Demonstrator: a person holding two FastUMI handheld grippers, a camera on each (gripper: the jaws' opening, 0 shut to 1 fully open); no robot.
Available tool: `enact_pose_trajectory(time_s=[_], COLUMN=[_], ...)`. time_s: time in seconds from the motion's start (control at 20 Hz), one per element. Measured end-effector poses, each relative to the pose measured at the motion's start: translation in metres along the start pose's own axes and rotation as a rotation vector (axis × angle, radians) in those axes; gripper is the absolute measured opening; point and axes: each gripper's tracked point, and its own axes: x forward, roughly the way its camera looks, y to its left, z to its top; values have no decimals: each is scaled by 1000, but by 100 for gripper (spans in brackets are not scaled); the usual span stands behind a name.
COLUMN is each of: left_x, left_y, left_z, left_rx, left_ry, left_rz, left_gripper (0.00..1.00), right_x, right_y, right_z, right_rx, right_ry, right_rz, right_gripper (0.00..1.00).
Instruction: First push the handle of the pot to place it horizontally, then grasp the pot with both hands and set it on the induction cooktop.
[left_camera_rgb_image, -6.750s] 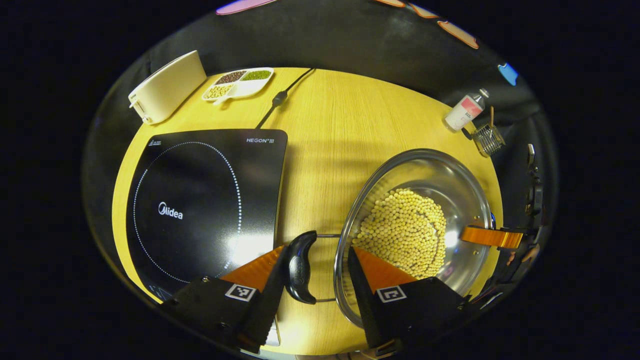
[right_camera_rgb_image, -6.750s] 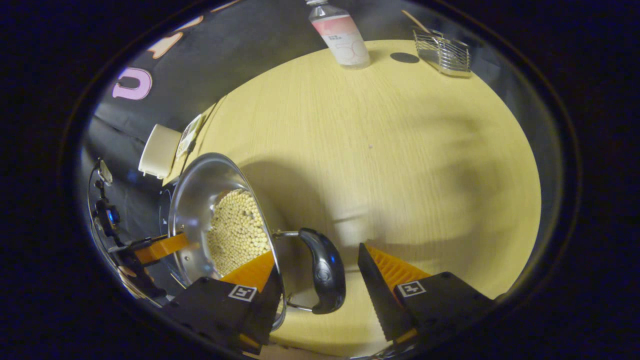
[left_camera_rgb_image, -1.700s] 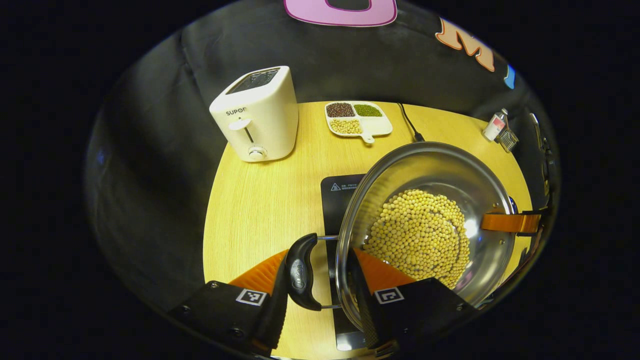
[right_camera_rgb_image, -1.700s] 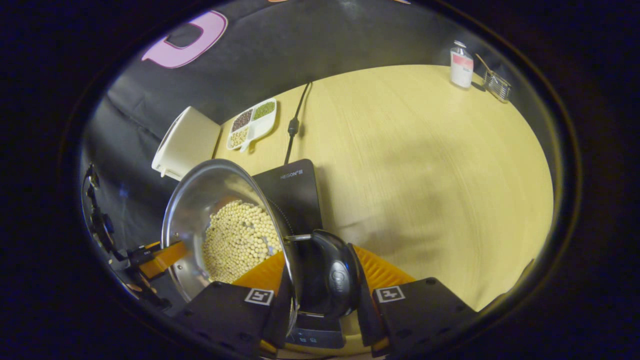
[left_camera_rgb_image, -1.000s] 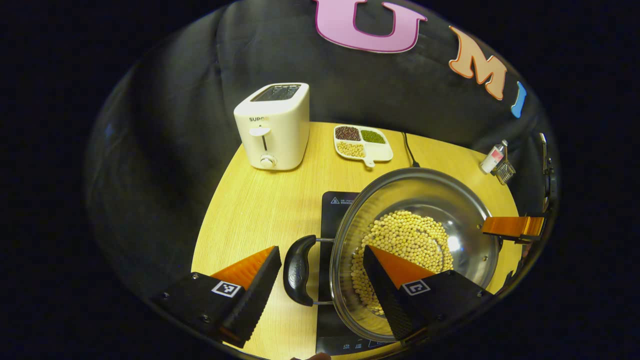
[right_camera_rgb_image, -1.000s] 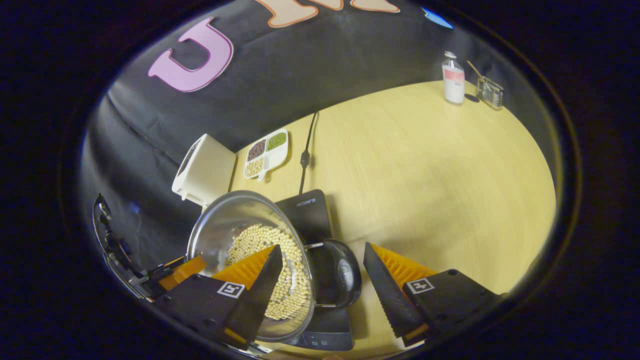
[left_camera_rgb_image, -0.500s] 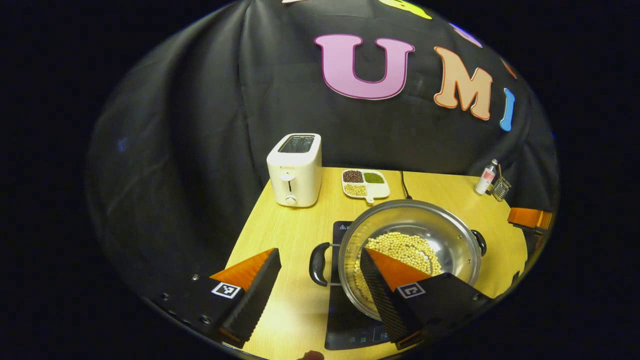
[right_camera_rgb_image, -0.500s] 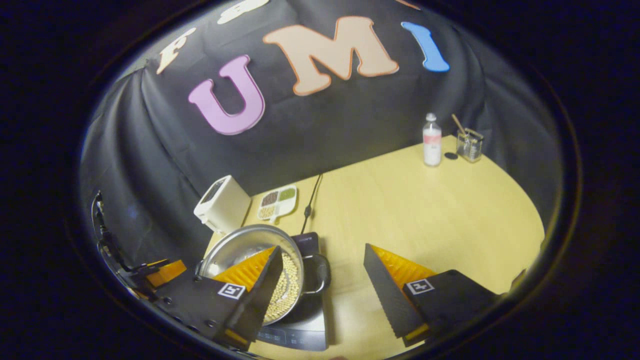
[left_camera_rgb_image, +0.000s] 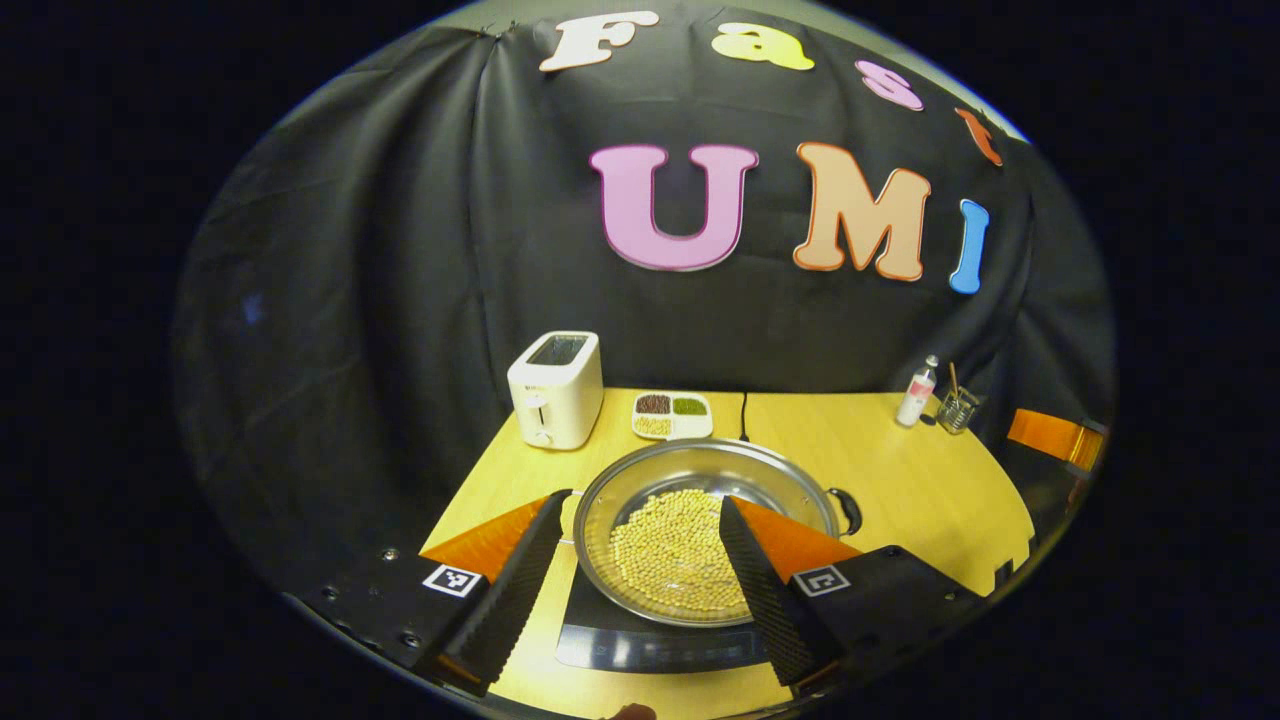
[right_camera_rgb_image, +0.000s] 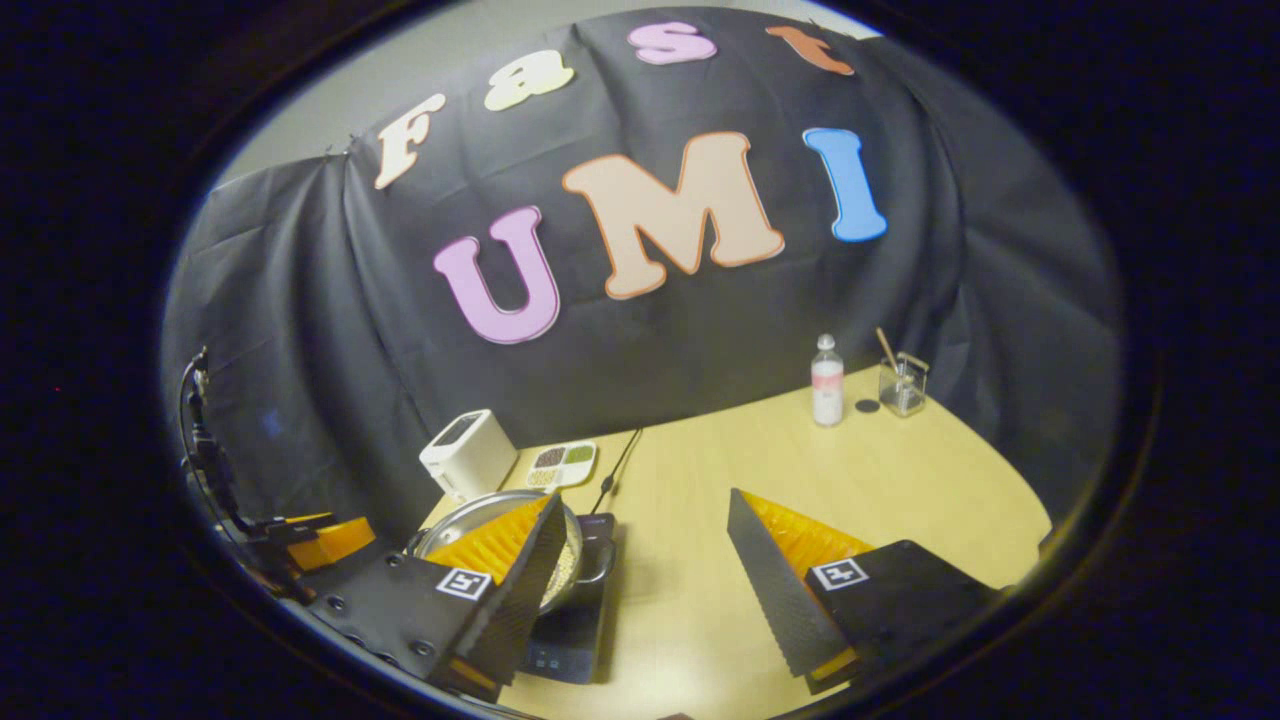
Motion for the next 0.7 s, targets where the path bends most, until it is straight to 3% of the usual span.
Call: enact_pose_trajectory(time_s=[0.05,0.1,0.15,0.35,0.7], left_x=[-11,-24,-37,-80,-126], left_y=[-12,-25,-41,-83,-129], left_z=[10,19,29,52,68], left_rx=[-12,-30,-48,-107,-112], left_ry=[-31,-60,-93,-212,-326], left_rz=[19,33,41,87,112], left_gripper=[97,99,95,97,96], right_x=[-8,-19,-28,-63,-113], right_y=[-11,-19,-25,-53,-78], right_z=[13,26,40,87,109], right_rx=[-25,-40,-49,-86,-117], right_ry=[-26,-54,-83,-211,-305], right_rz=[8,22,43,93,155], right_gripper=[100,91,92,91,91])
